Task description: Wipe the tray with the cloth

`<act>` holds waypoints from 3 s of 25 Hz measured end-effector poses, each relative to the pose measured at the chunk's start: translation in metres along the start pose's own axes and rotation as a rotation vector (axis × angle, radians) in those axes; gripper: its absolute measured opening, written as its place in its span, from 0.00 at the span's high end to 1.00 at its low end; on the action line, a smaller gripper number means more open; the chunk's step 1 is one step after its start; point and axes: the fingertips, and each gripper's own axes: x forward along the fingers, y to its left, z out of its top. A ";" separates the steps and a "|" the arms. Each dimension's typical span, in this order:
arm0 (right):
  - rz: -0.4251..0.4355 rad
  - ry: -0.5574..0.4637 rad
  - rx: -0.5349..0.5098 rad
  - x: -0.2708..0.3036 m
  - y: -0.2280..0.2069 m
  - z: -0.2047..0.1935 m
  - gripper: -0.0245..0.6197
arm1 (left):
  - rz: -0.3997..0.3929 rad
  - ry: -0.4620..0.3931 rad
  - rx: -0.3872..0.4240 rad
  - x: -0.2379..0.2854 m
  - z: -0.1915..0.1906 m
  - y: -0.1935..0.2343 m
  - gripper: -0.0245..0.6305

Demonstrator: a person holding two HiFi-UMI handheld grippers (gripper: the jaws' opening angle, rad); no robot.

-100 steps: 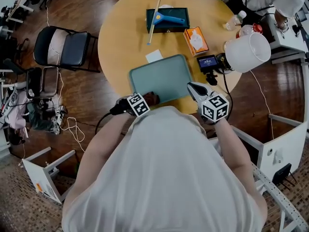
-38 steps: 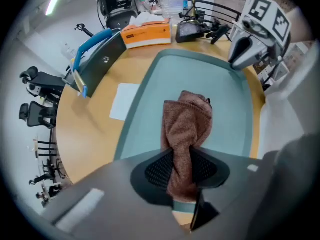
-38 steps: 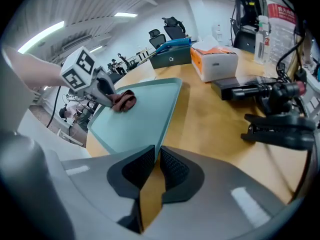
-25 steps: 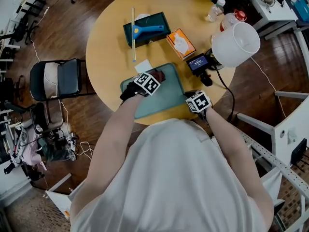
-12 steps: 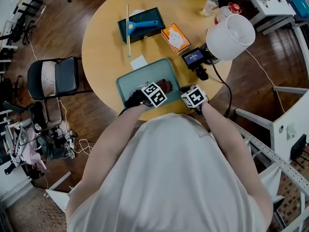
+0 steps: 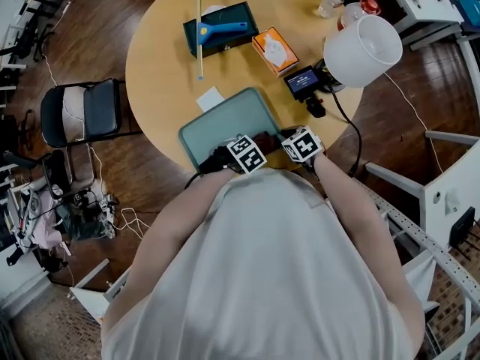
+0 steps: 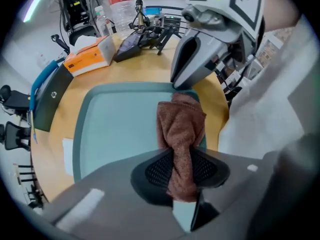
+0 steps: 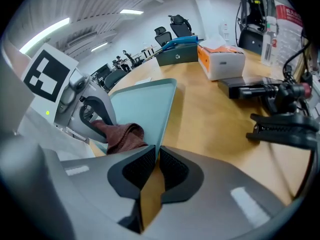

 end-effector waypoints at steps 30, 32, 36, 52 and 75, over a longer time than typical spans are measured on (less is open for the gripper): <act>-0.006 -0.015 0.176 -0.008 -0.003 -0.015 0.92 | 0.274 -0.064 -0.290 -0.018 -0.004 0.156 0.49; -0.008 -0.011 0.171 -0.009 -0.004 -0.017 0.91 | 0.308 -0.049 -0.308 -0.022 -0.041 0.160 0.49; -0.005 -0.004 0.163 -0.007 -0.003 -0.015 0.91 | 0.379 0.023 -0.382 -0.034 -0.129 0.172 0.49; -0.005 -0.011 0.196 -0.006 -0.001 -0.013 0.92 | 0.285 -0.099 -0.170 -0.014 0.017 0.105 0.49; 0.012 -0.018 0.248 -0.004 0.000 -0.013 0.93 | 0.341 0.110 -0.155 -0.030 -0.180 0.087 0.49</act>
